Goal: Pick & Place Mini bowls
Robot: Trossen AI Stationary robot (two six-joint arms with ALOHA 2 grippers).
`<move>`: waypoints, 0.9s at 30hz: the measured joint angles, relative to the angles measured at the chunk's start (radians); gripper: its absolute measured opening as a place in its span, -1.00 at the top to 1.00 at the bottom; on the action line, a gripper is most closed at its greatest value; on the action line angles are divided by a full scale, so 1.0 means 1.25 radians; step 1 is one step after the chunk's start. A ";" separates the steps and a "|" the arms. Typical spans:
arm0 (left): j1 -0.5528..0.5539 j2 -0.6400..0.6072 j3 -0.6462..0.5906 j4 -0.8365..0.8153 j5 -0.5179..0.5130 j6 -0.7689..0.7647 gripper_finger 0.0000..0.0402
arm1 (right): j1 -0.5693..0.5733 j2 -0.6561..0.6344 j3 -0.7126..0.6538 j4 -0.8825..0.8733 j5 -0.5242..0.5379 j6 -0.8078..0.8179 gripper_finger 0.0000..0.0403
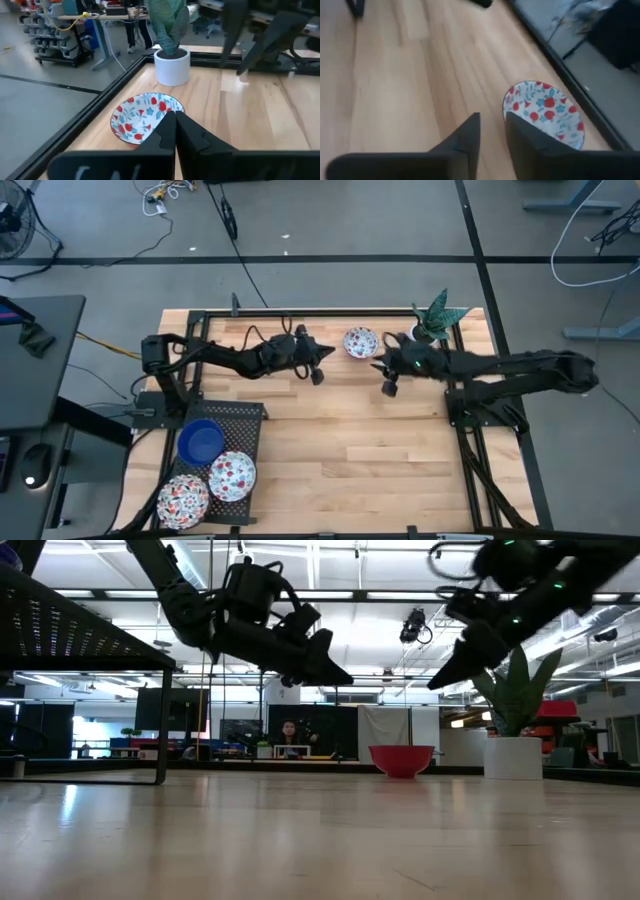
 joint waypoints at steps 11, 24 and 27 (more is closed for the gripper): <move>-0.002 0.000 -0.001 -0.005 0.014 -0.022 0.95 | -0.173 0.337 0.296 -0.287 -0.206 -0.349 0.09; -0.029 0.001 -0.001 -0.012 0.016 -0.035 0.94 | -0.184 0.482 0.353 -0.314 -0.149 -0.420 0.18; -0.035 0.001 -0.001 -0.019 0.016 -0.035 0.94 | -0.191 0.485 0.353 -0.296 -0.144 -0.412 0.25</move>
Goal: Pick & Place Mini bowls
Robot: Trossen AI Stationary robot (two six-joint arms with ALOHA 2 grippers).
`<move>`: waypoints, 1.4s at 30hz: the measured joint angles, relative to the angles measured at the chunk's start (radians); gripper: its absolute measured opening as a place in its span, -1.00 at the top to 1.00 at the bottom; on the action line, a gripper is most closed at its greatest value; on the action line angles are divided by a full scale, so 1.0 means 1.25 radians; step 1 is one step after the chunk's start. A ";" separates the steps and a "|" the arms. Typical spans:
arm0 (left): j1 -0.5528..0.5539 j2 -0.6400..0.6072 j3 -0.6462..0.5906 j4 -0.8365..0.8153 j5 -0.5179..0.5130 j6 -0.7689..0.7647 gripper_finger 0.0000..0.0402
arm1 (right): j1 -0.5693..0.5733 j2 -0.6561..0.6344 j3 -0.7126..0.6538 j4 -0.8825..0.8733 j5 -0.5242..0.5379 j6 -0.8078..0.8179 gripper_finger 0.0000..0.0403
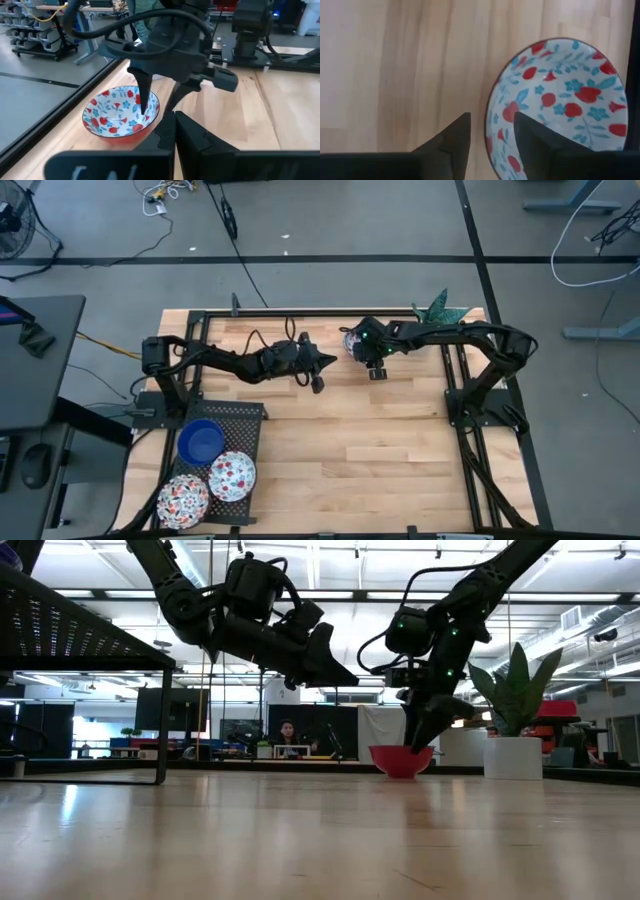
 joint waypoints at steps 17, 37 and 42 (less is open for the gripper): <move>-0.008 0.000 0.000 -0.005 -0.001 -0.020 0.94 | -0.024 0.003 0.000 0.020 -0.002 0.012 0.50; -0.008 0.000 0.000 -0.004 0.019 -0.040 0.94 | -0.028 0.014 -0.002 0.024 -0.022 0.001 0.65; -0.008 0.000 0.000 -0.004 0.019 -0.040 0.94 | -0.028 0.014 -0.002 0.024 -0.022 -0.006 0.65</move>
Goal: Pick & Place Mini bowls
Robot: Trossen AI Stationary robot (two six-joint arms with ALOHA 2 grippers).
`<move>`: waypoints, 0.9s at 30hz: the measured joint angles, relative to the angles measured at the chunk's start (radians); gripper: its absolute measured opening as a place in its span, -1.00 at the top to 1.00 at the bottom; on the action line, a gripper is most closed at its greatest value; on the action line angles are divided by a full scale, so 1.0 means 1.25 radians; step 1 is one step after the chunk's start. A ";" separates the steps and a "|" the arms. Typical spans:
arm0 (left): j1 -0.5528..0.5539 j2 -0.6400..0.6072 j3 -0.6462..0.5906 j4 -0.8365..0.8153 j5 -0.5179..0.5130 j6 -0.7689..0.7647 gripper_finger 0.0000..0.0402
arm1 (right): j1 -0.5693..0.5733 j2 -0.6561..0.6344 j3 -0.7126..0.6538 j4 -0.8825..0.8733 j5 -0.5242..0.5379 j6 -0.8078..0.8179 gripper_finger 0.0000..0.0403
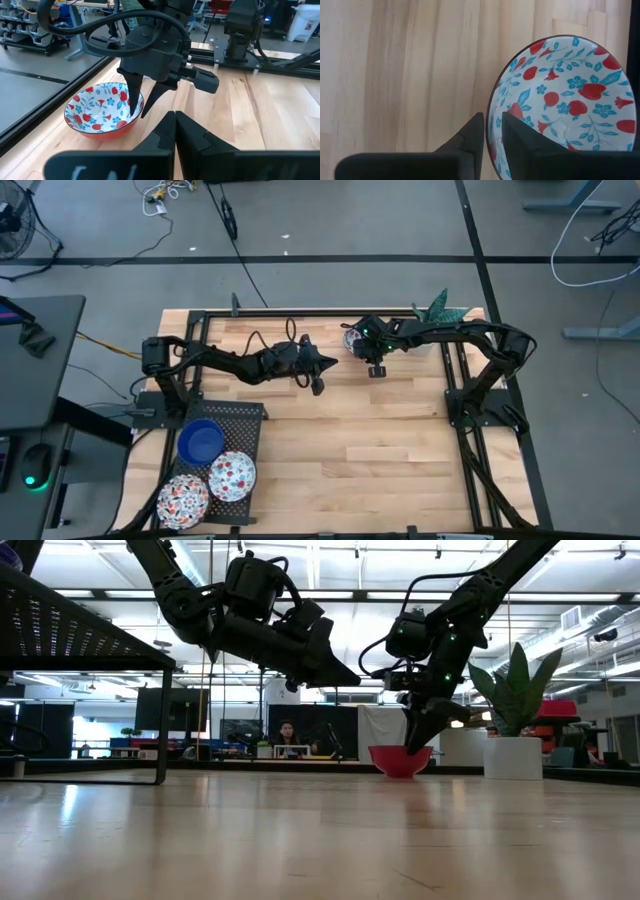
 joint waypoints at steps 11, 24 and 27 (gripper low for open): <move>0.000 0.000 0.000 0.000 0.000 0.000 0.87 | 0.000 0.000 0.000 -0.002 0.002 -0.004 0.86; 0.000 0.000 0.000 -0.022 0.166 0.113 0.26 | 0.141 -0.102 0.001 -0.235 -0.094 0.024 0.97; -0.001 0.000 0.000 -0.026 0.262 0.159 0.11 | 0.169 -0.142 0.000 -0.258 -0.274 0.027 0.97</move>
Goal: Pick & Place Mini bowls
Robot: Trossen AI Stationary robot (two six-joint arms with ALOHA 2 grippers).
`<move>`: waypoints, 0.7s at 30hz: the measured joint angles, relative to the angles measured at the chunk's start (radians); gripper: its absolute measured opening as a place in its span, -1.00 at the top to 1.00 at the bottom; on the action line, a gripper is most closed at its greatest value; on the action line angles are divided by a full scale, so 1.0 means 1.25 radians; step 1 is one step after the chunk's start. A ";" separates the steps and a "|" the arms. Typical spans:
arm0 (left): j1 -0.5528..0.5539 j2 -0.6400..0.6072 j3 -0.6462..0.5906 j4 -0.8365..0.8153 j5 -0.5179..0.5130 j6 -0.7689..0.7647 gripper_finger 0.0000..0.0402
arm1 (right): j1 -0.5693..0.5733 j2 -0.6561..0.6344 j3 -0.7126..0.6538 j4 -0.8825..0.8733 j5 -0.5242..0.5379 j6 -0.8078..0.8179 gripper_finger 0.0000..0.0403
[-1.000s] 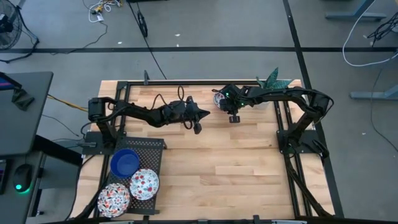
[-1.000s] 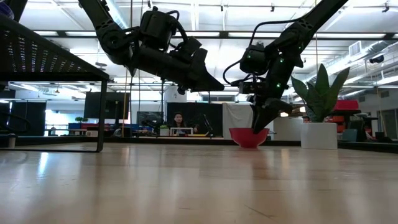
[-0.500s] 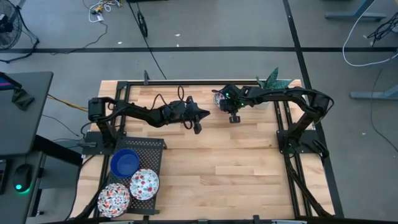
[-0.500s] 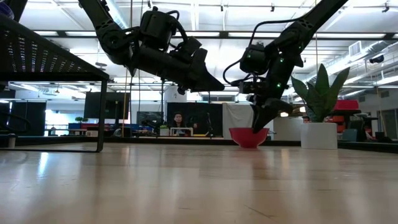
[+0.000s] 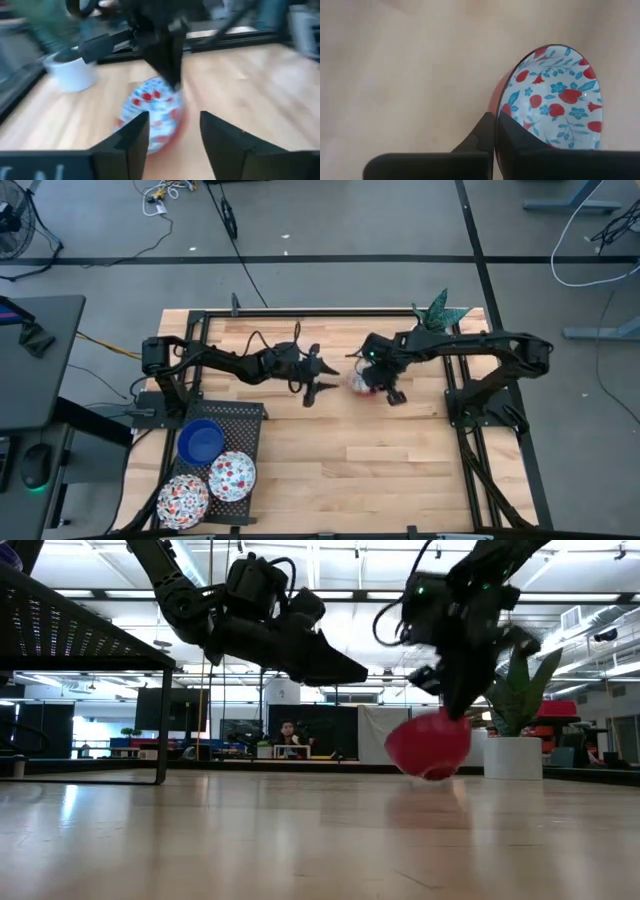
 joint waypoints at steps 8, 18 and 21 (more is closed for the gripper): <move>-0.013 0.000 0.000 0.008 0.173 0.011 -0.19 | 0.004 -0.045 -0.001 0.066 -0.386 -0.040 0.98; -0.046 0.000 0.000 0.008 0.241 0.008 -0.19 | 0.004 -0.045 -0.001 0.117 -0.395 -0.048 0.98; -0.049 0.000 0.000 0.008 0.241 0.008 -0.13 | 0.004 -0.045 -0.001 0.124 -0.395 -0.049 0.98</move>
